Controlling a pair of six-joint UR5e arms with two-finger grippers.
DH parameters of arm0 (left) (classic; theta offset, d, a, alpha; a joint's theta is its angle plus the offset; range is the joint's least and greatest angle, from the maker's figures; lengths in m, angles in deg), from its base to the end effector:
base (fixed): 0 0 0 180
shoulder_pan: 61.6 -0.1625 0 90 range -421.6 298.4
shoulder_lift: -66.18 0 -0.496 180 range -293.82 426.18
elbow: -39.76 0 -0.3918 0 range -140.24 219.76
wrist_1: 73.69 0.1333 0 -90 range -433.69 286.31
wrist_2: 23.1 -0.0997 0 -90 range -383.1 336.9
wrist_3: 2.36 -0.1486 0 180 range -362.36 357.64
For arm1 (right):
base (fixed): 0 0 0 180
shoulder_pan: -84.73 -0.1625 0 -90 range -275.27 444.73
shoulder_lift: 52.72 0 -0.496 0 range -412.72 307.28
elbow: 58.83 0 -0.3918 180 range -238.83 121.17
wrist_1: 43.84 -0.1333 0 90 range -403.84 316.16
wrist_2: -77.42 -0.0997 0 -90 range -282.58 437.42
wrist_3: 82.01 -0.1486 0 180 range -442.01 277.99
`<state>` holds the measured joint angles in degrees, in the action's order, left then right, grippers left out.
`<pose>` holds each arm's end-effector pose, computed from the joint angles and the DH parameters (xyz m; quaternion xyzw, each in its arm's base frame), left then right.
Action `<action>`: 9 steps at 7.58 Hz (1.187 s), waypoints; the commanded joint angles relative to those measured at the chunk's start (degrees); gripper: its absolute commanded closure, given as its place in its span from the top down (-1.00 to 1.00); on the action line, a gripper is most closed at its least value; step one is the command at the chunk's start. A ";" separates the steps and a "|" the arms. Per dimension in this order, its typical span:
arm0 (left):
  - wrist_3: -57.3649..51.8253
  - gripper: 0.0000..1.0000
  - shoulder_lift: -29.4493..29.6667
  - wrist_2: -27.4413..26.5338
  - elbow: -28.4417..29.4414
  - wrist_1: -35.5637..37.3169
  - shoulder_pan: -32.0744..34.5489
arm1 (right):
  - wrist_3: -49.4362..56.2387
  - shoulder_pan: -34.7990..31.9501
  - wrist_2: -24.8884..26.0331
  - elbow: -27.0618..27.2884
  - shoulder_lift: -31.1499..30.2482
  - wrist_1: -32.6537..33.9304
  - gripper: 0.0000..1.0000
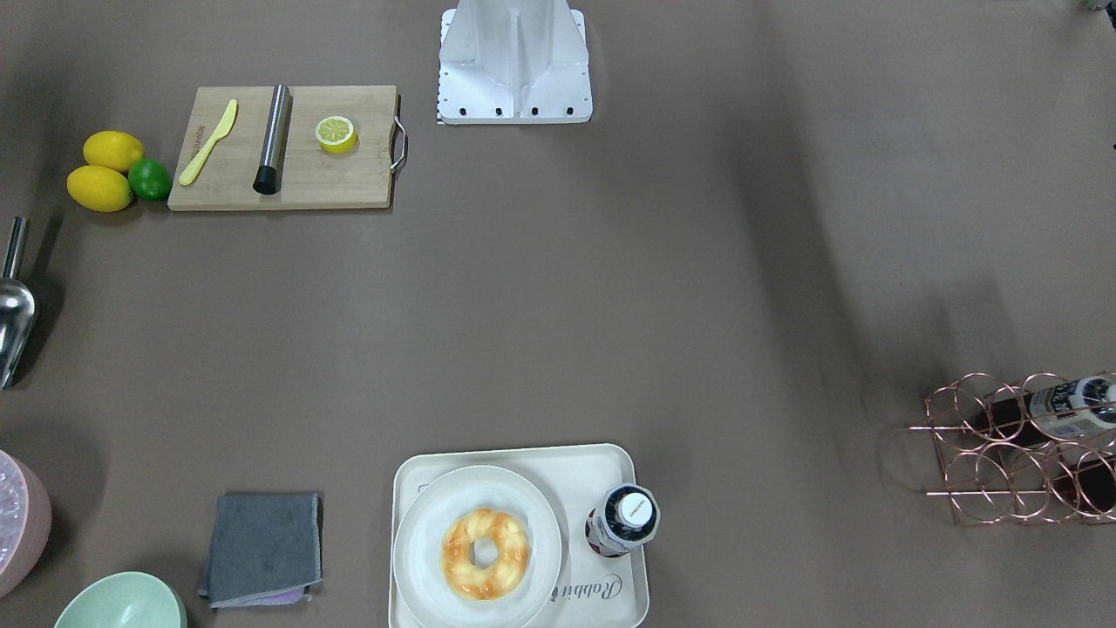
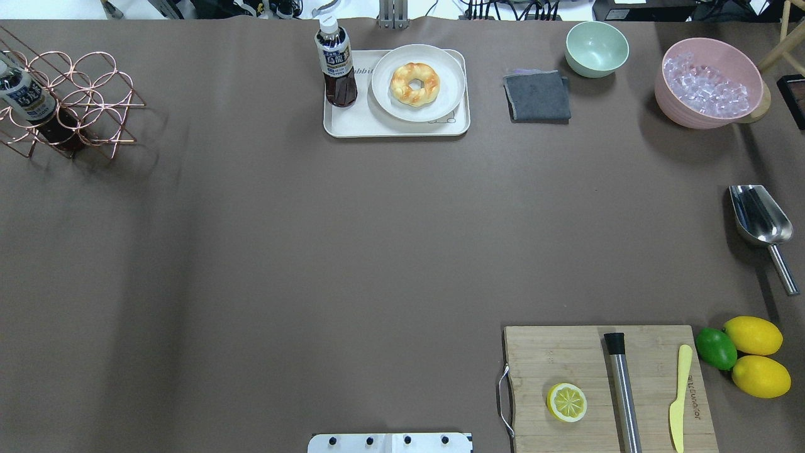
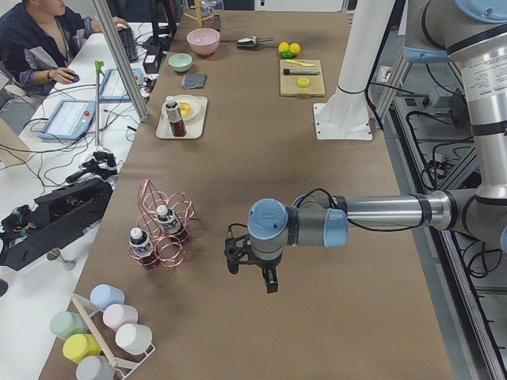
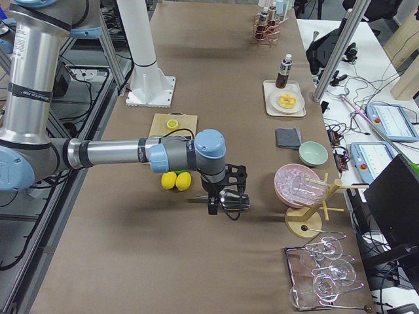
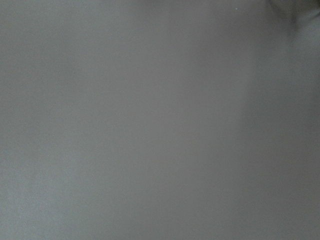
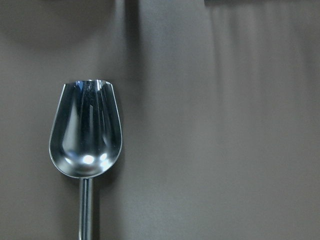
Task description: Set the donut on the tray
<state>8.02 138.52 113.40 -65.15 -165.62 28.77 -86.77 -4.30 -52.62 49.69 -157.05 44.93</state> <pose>-0.0277 -0.3389 0.7576 -0.0410 0.3927 -0.0889 0.9145 0.0313 -0.3786 0.7183 0.0273 -0.3438 0.0149 0.9385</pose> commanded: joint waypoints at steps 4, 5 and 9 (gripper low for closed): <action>-0.02 0.98 0.00 0.00 0.05 0.00 -0.01 | 3.89 -1.67 0.31 -1.20 -0.43 2.11 1.00; 0.07 0.98 0.00 0.00 0.05 0.00 -0.01 | 3.45 -1.67 0.05 -1.82 -0.34 1.76 1.00; -0.02 0.98 0.00 0.00 0.22 0.00 -0.01 | 3.37 -2.55 0.05 -2.53 0.09 1.58 1.00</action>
<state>8.01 138.52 113.41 -65.00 -165.62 28.75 -83.10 -6.37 -52.26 47.26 -157.14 46.54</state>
